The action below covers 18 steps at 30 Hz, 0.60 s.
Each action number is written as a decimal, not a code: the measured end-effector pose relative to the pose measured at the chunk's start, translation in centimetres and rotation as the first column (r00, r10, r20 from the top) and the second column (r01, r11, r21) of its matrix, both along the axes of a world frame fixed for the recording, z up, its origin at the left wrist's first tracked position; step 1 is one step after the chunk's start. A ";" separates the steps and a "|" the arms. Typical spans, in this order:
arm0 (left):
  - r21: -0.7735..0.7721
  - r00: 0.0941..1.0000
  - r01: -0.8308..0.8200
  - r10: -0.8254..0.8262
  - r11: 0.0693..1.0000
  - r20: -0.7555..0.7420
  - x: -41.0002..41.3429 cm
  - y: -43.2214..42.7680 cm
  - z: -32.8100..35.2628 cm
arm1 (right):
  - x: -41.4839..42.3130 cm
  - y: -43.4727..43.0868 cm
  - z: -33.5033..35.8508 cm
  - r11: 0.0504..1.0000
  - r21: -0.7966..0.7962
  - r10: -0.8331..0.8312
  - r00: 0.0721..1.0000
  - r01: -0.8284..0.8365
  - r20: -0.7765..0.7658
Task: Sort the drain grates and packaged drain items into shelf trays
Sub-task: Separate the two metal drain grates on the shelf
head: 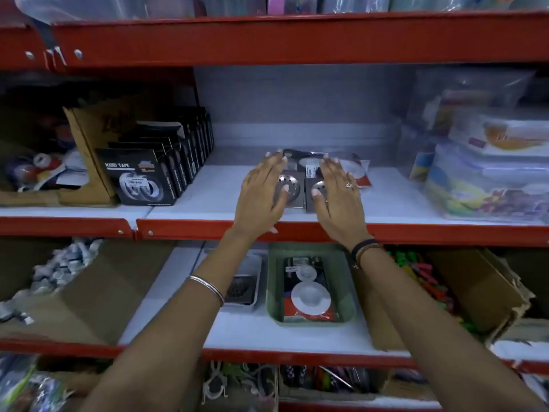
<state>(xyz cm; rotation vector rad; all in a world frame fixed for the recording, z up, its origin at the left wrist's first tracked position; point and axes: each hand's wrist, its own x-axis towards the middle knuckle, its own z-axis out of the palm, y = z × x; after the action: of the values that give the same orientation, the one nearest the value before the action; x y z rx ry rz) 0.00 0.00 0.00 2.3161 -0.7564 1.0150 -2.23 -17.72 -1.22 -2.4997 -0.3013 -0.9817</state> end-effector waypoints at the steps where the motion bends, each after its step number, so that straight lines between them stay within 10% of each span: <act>1: 0.038 0.998 0.035 -0.033 0.999 -0.052 1.1 0.3 0.5 | 1.0 -0.6 0.5 0.999 -0.041 -0.006 0.997 0.003 -0.072; 8: 0.457 0.804 0.206 0.116 0.865 -0.583 8.2 2.4 3.1 | 5.6 -4.4 3.4 0.952 -0.280 -0.067 0.815 -0.120 -0.575; 13: 0.493 0.754 0.357 0.067 0.793 -0.654 11.9 3.4 2.4 | 7.8 -6.1 3.6 0.939 -0.283 -0.114 0.603 -0.194 -0.790; 18: 0.497 0.798 0.411 -0.038 0.764 -0.602 13.7 3.3 1.0 | 8.5 -6.9 2.8 0.942 -0.249 -0.072 0.592 -0.224 -0.802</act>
<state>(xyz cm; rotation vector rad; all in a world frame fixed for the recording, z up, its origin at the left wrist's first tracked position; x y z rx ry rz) 13.72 3.29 1.01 2.7307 -1.2020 -0.1068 6.29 -24.63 1.53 -2.8915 -0.2796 0.3592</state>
